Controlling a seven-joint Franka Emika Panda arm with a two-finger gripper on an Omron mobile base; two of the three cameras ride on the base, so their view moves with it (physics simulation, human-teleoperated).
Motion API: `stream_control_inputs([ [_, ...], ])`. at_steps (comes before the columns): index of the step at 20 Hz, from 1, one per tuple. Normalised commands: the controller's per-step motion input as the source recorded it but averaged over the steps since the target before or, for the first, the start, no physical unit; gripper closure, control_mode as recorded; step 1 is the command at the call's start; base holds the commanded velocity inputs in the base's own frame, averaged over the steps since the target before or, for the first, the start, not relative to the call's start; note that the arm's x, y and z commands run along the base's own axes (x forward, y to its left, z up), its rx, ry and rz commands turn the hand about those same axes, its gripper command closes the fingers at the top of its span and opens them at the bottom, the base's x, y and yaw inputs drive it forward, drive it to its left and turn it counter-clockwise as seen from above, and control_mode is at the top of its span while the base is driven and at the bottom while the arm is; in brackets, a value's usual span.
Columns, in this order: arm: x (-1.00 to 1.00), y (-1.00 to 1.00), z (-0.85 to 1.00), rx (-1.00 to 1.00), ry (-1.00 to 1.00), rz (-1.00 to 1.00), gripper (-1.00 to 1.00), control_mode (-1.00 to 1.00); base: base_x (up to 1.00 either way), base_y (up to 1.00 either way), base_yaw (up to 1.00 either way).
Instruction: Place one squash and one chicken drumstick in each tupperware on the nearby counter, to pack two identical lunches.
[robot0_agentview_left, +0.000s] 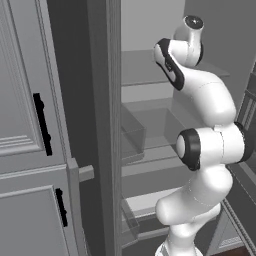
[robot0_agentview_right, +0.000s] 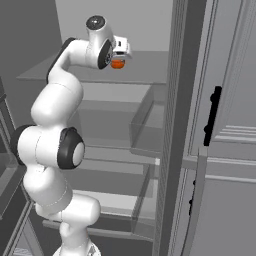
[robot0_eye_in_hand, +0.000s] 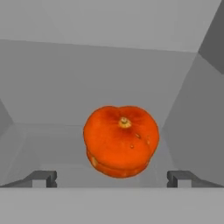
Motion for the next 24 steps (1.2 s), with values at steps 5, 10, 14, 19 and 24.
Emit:
stream_control_inputs([
  [5, 0.16, -0.19, -0.02, 0.0, -0.11, 0.0, -1.0, -1.0, 0.0, 0.0, 0.0],
  [10, 0.36, 0.0, -0.07, 0.0, 0.0, 0.0, -1.0, -1.0, 0.0, 0.0, 0.0],
  [14, 0.23, 0.0, -0.01, 0.0, 0.02, 0.0, -1.0, -1.0, 0.0, 0.0, 0.0],
  [19, 0.08, 0.01, -0.04, 0.0, 0.04, 0.0, -1.0, -1.0, 0.0, 0.0, 0.0],
  [24, 0.0, 0.03, -0.15, 0.0, 0.04, 0.0, -1.0, -1.0, 0.0, 0.0, 0.0],
])
